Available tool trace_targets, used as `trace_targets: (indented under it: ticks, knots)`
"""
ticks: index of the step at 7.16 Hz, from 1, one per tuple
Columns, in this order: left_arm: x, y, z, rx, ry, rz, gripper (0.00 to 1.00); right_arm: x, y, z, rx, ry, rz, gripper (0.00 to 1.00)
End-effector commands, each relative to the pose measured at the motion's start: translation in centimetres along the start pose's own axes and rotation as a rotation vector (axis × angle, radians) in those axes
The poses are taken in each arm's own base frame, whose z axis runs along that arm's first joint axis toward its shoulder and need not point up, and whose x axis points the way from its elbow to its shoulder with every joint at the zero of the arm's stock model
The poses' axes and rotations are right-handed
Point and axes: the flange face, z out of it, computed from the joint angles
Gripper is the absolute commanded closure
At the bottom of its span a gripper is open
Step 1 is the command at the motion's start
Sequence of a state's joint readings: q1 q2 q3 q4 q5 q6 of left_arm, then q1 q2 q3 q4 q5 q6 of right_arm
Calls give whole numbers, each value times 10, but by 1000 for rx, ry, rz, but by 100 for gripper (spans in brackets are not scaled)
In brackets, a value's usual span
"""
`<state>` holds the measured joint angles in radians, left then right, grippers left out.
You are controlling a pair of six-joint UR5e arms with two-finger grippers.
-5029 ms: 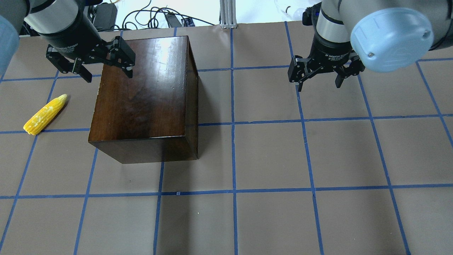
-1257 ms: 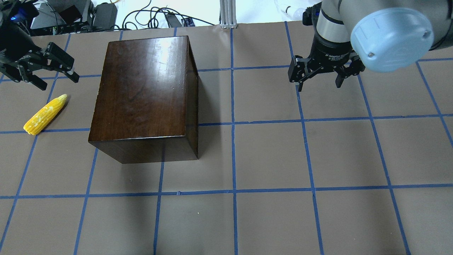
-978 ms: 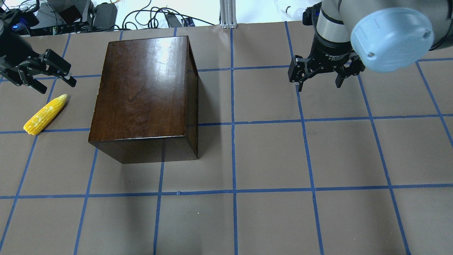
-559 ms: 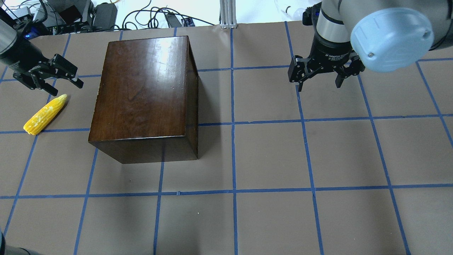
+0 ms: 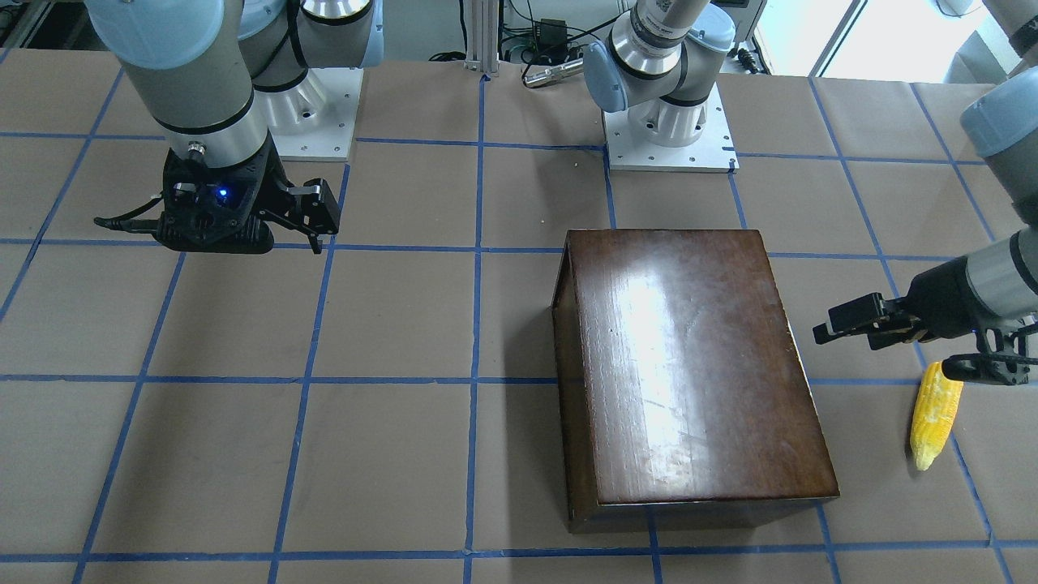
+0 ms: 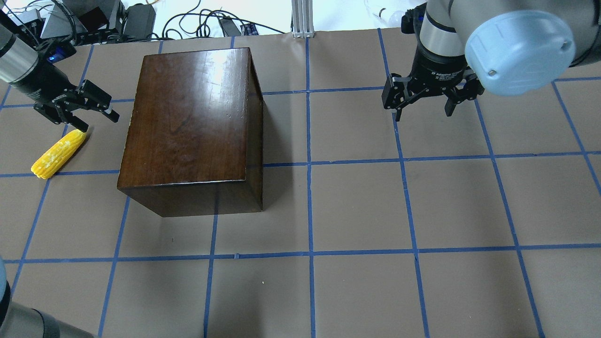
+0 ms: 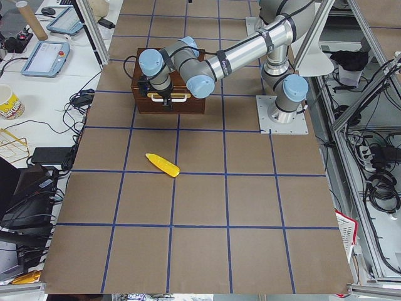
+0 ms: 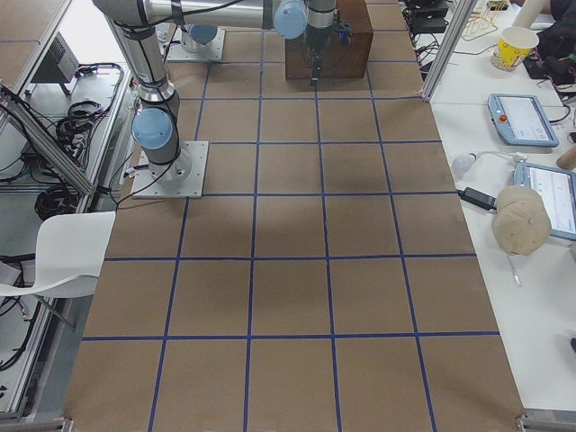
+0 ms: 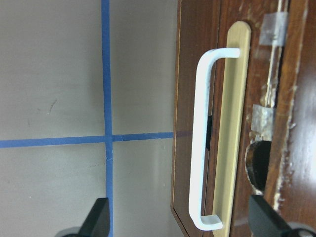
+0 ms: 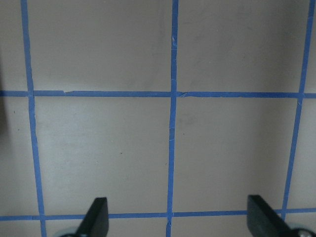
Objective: Open drawer and put corn inside
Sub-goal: 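Move the left gripper down beside the cabinet to the white drawer handle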
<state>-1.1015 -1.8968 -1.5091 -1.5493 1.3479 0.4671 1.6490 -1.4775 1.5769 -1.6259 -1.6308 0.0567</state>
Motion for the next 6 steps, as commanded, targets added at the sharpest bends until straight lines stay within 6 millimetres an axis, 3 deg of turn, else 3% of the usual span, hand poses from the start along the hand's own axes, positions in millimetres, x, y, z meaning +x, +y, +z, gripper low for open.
trace_targets:
  ticks: [1,3,6]
  knots:
    - [-3,-6,20,-4,50,-1,0,0,0,0,-2,0,0,0]
    - [-8,-3,43,23,39,8,0,0,0,0,-2,0,0,0]
    - [-9,-6,44,30,38,8,0,0,0,0,-2,0,0,0]
